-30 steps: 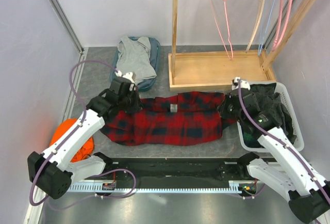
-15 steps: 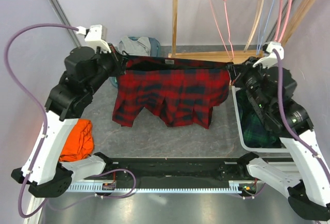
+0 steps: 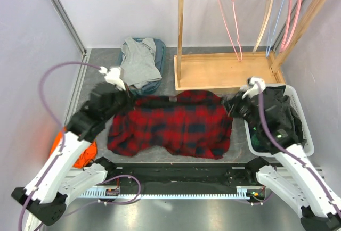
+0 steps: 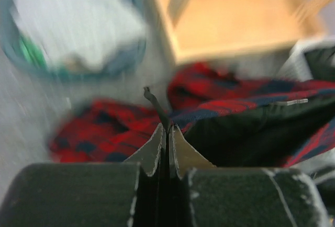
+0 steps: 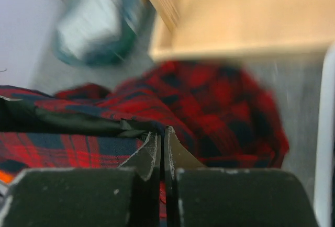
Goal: Place the skirt on the hanger
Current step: Adjust the skirt at the center of the board, then pick up the hanger from the clothesline.
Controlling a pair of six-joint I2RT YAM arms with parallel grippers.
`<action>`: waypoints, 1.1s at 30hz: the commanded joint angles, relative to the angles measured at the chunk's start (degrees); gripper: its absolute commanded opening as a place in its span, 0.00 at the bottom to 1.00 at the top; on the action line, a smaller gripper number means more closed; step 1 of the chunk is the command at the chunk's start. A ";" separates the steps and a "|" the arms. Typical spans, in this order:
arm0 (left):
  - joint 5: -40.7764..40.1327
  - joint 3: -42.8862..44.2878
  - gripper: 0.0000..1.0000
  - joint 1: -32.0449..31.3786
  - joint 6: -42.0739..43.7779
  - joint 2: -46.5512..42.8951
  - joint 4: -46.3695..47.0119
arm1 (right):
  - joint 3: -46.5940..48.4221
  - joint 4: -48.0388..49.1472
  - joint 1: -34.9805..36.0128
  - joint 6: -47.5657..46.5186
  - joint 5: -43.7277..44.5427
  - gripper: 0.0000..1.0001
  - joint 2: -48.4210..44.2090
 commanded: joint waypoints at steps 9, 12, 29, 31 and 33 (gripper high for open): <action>9.55 -21.36 0.02 0.67 -9.95 1.19 9.65 | -9.29 -4.42 -0.62 5.22 7.91 0.76 0.56; 10.17 -19.69 0.02 0.67 -9.25 2.69 9.74 | 1.43 -7.15 -0.62 1.19 12.31 0.94 5.12; 14.12 -19.06 0.02 0.58 -8.80 6.12 12.55 | 48.10 -3.65 -3.16 -12.89 23.57 0.95 28.70; 14.30 -19.07 0.02 0.58 -8.81 6.29 12.82 | 50.83 -3.39 -5.36 -12.98 23.57 0.95 30.89; 14.74 -19.07 0.02 0.58 -8.81 6.47 12.99 | 56.10 -5.22 -9.29 -12.20 21.29 0.94 34.39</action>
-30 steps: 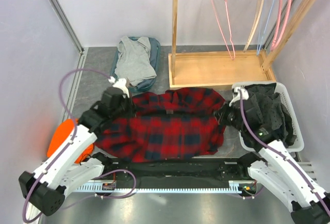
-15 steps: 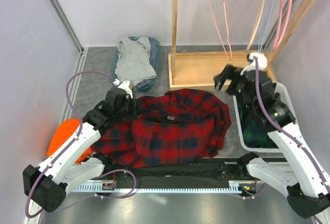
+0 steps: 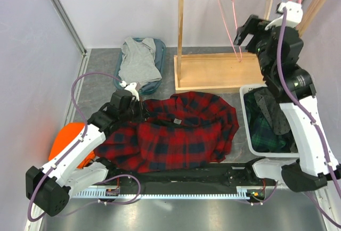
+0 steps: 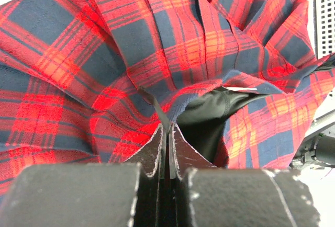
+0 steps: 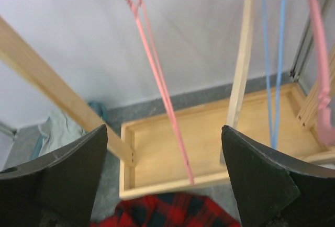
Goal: Place the skirt on the hanger
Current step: Pick up the hanger from the clothesline.
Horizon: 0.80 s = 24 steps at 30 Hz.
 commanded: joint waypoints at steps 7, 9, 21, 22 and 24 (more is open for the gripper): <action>2.11 1.74 0.02 0.23 -0.54 0.42 3.75 | 21.63 -6.58 -15.40 2.53 -8.79 0.86 14.86; 2.11 1.74 0.02 0.23 -0.63 0.50 3.75 | 23.30 -7.98 -17.76 3.42 -10.11 0.82 17.14; 1.67 2.18 0.02 0.23 -0.10 2.00 3.75 | 25.42 -9.31 -20.15 5.62 -12.84 0.46 23.48; 1.67 2.09 0.02 0.23 -0.02 2.17 3.84 | 25.42 -9.39 -20.24 5.79 -12.32 0.41 23.39; 1.58 2.09 0.02 0.23 0.07 2.44 3.84 | 25.59 -9.39 -20.33 5.62 -10.30 0.25 23.22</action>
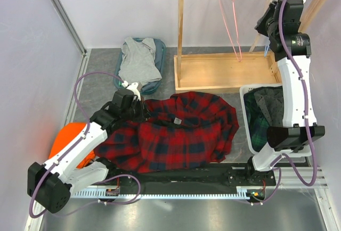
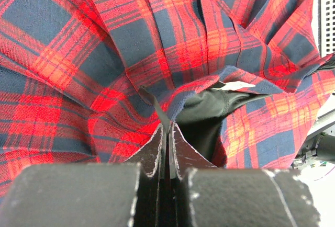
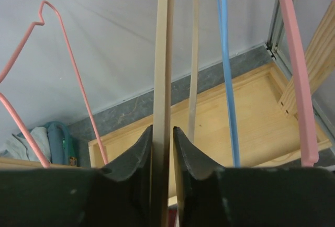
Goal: Place the skirt on the hanger
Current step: Pick up the hanger from the clothesline.
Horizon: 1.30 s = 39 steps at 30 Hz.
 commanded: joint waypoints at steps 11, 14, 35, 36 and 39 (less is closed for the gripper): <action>0.24 2.16 0.02 0.23 0.31 1.04 2.96 | 3.10 2.04 -0.18 -5.73 1.99 0.00 -6.46; 0.16 2.07 0.02 0.23 0.23 1.30 3.05 | 2.14 3.18 -0.18 -7.84 0.67 0.00 -9.01; -0.72 3.39 0.02 0.23 -0.39 3.59 3.67 | -43.33 -11.66 2.54 -5.12 -19.10 0.00 -37.05; -0.90 3.48 0.02 0.14 -0.39 3.50 3.75 | -46.00 -12.10 2.90 -5.12 -19.28 0.00 -38.62; -1.07 3.48 0.02 0.23 -0.39 3.41 3.58 | -54.27 -10.88 6.05 -3.98 -20.67 0.00 -42.75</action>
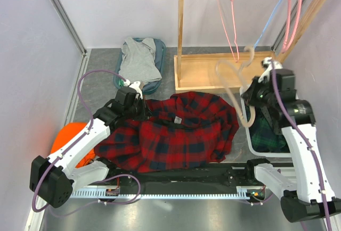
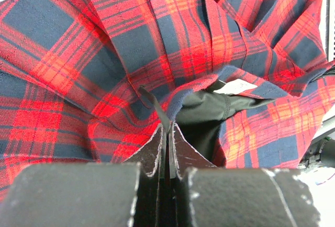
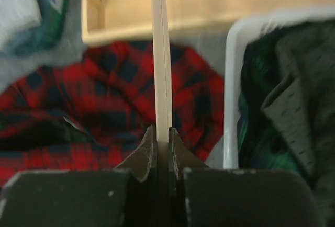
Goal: Place the skirt on the hanger
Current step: Pick up the hanger from the clothesline, then hang the skirt on the hanger.
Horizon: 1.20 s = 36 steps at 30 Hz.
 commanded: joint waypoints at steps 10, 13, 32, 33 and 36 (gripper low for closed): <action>-2.22 3.00 0.02 0.23 -0.13 0.44 1.83 | -16.87 4.28 8.01 -1.55 -23.87 0.00 -13.59; -3.71 4.05 0.02 0.23 0.31 0.97 1.04 | -17.66 6.14 8.10 -1.46 -26.81 0.00 -16.32; -10.48 10.38 0.02 0.23 3.21 1.94 -3.09 | -15.02 8.16 15.30 -7.43 -30.69 0.00 -13.95; -10.48 10.47 0.02 0.23 3.21 1.77 -3.27 | -15.37 8.16 16.70 -7.61 -30.51 0.00 -13.87; -10.66 10.82 0.02 0.23 3.74 1.41 -3.45 | -16.34 7.72 19.43 -8.40 -30.25 0.00 -13.87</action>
